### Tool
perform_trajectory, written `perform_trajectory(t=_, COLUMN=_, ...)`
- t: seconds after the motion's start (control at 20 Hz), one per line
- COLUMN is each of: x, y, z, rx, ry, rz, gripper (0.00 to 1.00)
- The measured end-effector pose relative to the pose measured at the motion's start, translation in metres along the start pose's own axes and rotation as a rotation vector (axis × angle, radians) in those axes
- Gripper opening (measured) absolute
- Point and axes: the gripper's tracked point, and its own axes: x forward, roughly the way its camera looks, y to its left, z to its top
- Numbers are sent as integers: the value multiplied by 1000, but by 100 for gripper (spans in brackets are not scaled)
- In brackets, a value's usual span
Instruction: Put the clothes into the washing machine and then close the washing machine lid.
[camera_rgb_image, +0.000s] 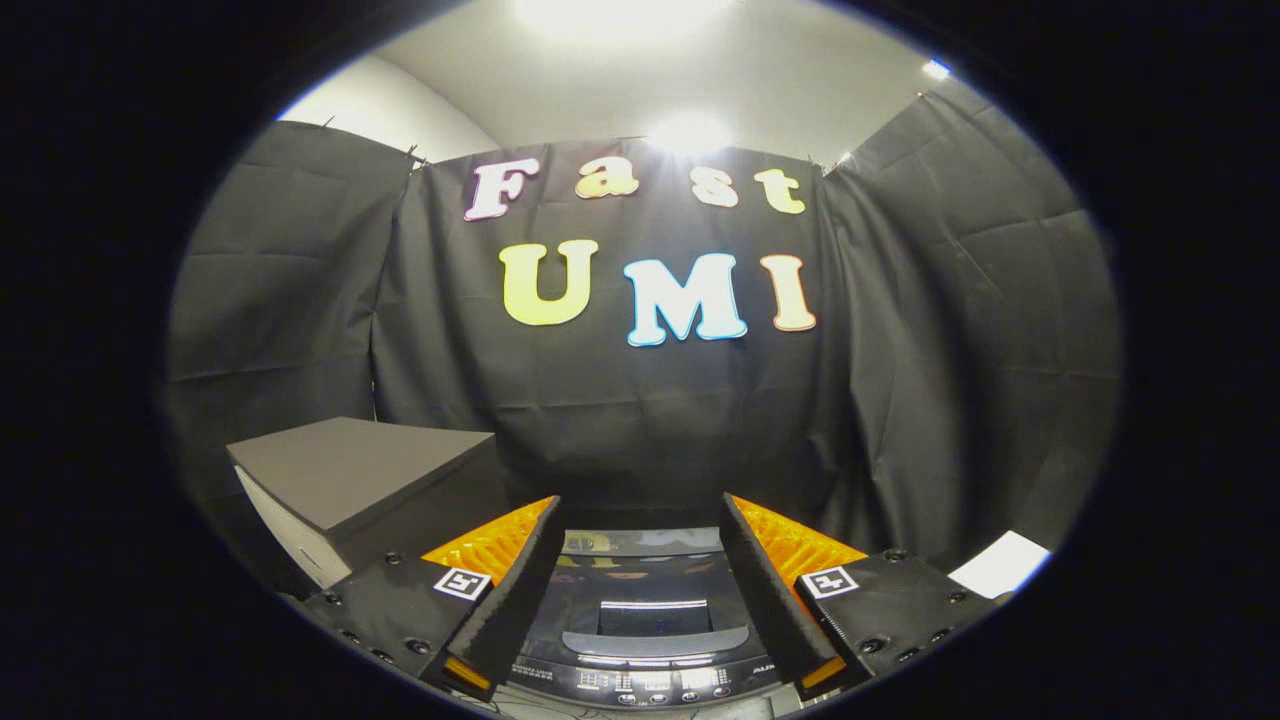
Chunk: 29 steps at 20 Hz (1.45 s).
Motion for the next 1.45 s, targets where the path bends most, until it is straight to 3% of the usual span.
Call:
perform_trajectory(t=0.65, x=-75, y=21, z=11, rx=-9, ry=-64, rz=3, gripper=97)
perform_trajectory(t=1.45, x=-78, y=26, z=18, rx=5, ry=-94, rz=32, gripper=97)
